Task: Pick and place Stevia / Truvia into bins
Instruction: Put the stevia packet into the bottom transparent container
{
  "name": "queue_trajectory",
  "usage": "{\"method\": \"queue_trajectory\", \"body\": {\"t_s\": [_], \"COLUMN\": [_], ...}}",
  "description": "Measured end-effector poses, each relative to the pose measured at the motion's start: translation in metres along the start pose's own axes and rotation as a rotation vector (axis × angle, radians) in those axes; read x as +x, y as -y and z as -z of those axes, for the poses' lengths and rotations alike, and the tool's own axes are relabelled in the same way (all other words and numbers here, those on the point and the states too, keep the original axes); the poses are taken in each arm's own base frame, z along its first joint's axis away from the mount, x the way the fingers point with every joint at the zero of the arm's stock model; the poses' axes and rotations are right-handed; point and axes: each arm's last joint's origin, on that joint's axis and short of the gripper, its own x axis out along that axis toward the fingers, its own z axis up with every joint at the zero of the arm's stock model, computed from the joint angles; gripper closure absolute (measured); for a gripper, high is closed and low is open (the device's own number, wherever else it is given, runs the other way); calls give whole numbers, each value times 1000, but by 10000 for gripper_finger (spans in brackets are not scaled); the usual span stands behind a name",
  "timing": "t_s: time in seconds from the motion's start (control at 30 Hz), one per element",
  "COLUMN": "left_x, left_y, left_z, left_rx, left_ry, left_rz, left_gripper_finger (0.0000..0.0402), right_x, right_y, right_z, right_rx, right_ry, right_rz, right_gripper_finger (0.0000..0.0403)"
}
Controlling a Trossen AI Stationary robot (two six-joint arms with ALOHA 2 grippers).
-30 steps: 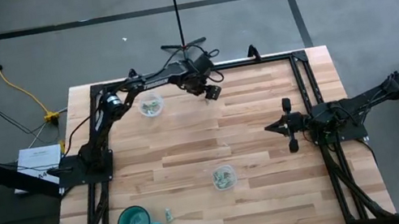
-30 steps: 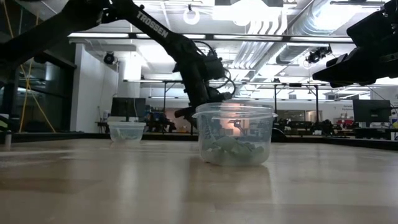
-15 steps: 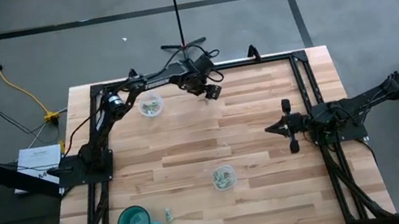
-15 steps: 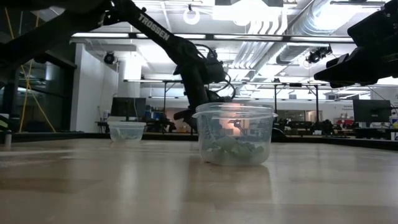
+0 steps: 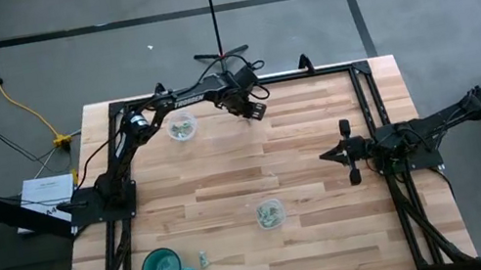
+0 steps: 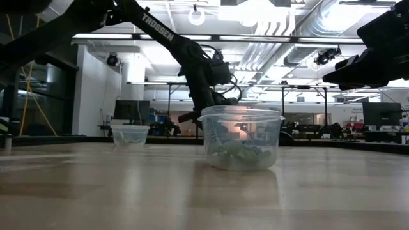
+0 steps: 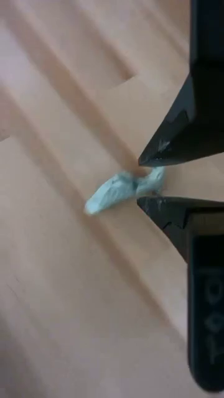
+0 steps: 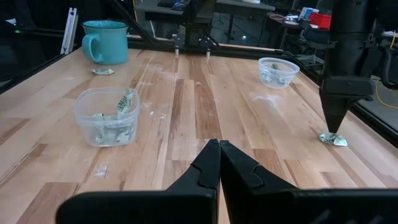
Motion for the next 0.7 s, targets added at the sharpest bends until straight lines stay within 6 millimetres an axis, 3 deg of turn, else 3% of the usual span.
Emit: {"method": "queue_trajectory", "body": {"t_s": [0.2,0.4,0.6,0.7], "left_x": [-5,-26,-60,-71], "left_y": [9,18,22,17], "left_z": [-3,-10,-18,-8], "left_rx": [140,320,430,457], "left_ry": [-47,-67,-68,-185], "left_rz": [212,300,226,130], "left_gripper_finger": [290,246,193,177], "right_x": [0,0,0,-1], "right_y": [0,0,0,1], "right_z": [-1,-4,-10,-11], "right_rx": [3,13,30,34], "right_ry": [11,44,104,119], "right_rz": [0,1,4,4], "right_gripper_finger": [402,391,346,317]}}
